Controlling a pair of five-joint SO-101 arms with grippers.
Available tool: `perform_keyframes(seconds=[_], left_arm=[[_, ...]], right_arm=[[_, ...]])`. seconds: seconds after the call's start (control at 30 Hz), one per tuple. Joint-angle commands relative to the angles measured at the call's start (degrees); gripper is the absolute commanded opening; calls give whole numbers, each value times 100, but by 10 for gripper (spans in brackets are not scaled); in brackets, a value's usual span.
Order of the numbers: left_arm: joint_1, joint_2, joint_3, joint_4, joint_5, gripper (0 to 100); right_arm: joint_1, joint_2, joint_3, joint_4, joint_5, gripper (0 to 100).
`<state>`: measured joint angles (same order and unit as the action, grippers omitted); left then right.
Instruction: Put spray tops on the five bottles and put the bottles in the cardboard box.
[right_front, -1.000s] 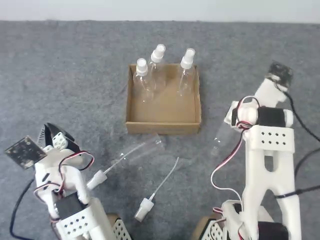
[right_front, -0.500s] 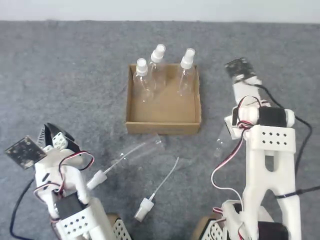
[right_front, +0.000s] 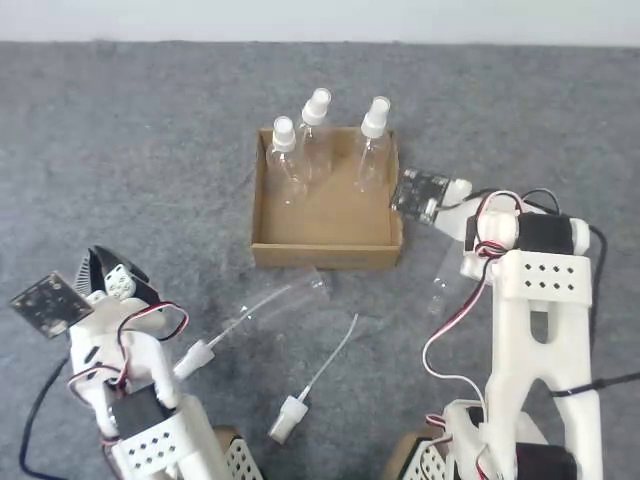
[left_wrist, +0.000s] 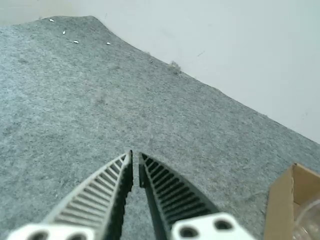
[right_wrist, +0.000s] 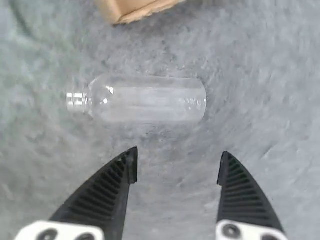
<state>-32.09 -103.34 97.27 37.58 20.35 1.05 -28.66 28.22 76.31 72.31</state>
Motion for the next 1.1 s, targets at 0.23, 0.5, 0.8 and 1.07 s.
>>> perform_keyframes(seconds=[0.23,0.5,0.8,1.07], left_arm=[[0,-62,-75,35,0,12],[9,-62,-75,35,0,12],[9,-62,-75,35,0,12],[9,-62,-75,35,0,12]], right_arm=[[-48,-242,501,-13,2110,236],[-338,-242,976,-13,2602,333],[-637,-233,1890,-919,2716,292],[-611,-233,2778,-1930,2919,165]])
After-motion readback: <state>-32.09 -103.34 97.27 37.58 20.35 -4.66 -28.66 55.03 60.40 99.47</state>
